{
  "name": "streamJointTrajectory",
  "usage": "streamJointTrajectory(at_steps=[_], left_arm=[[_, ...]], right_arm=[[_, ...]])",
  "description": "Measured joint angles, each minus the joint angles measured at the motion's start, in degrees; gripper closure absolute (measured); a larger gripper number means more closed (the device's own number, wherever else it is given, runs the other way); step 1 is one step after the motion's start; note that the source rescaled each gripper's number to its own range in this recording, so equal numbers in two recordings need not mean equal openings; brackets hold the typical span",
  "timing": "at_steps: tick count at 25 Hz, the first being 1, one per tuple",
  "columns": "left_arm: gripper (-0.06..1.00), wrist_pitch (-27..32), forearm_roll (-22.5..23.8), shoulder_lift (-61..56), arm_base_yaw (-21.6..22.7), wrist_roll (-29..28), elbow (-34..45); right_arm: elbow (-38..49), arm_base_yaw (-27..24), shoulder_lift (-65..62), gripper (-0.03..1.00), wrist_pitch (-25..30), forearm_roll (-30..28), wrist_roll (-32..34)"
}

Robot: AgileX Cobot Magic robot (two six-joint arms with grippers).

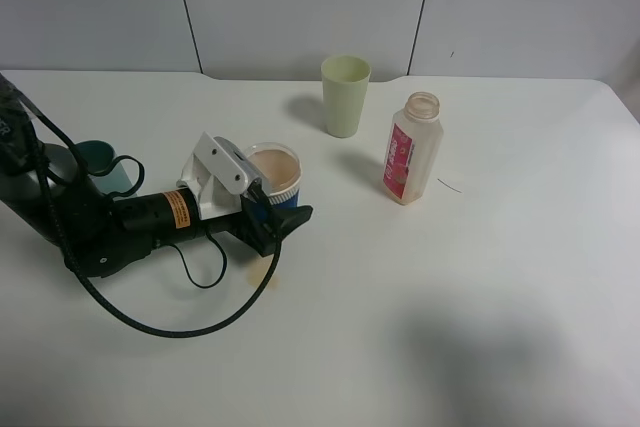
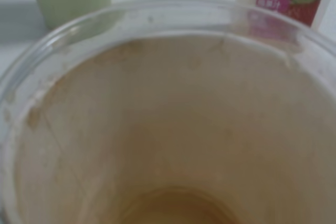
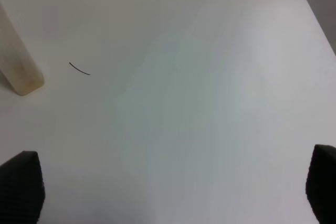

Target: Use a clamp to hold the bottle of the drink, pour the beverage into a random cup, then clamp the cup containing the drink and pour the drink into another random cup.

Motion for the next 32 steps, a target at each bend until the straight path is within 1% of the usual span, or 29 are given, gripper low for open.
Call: streamJointTrajectory(at_steps=[2,5,10,14,17,20,22,23,26,27,28,30,32], left_arm=[[0.26,0.00,0.00,0.00,0.00,0.00,0.00],[0.22,0.00,0.00,0.00,0.00,0.00,0.00],[0.22,0.05,-0.07,-0.57,0.00,0.00,0.34],[0.22,0.05,-0.41,-4.48,0.00,0.00,3.46],[0.22,0.05,-1.67,-9.00,0.00,0.00,7.79],[0.22,0.05,-2.43,-10.69,0.00,0.00,9.83],[0.22,0.05,-3.81,-13.73,0.00,0.00,12.82],[0.22,0.05,-5.50,-17.43,0.00,0.00,15.96],[0.22,0.37,-7.23,-23.10,0.00,0.00,19.83],[0.22,1.48,-7.76,-26.09,0.00,0.00,21.28],[0.22,6.03,-8.42,-31.61,0.00,-0.06,22.76],[0.22,10.36,-8.58,-35.84,0.00,-0.45,22.89],[0.22,11.32,-8.72,-36.73,0.00,-0.62,22.89]], right_arm=[[0.00,0.00,0.00,-0.03,0.00,0.00,0.00],[0.00,0.00,0.00,-0.03,0.00,0.00,0.00],[0.00,0.00,0.00,-0.03,0.00,0.00,0.00],[0.00,0.00,0.00,-0.03,0.00,0.00,0.00],[0.00,0.00,0.00,-0.03,0.00,0.00,0.00],[0.00,0.00,0.00,-0.03,0.00,0.00,0.00],[0.00,0.00,0.00,-0.03,0.00,0.00,0.00],[0.00,0.00,0.00,-0.03,0.00,0.00,0.00],[0.00,0.00,0.00,-0.03,0.00,0.00,0.00],[0.00,0.00,0.00,-0.03,0.00,0.00,0.00],[0.00,0.00,0.00,-0.03,0.00,0.00,0.00],[0.00,0.00,0.00,-0.03,0.00,0.00,0.00],[0.00,0.00,0.00,-0.03,0.00,0.00,0.00]])
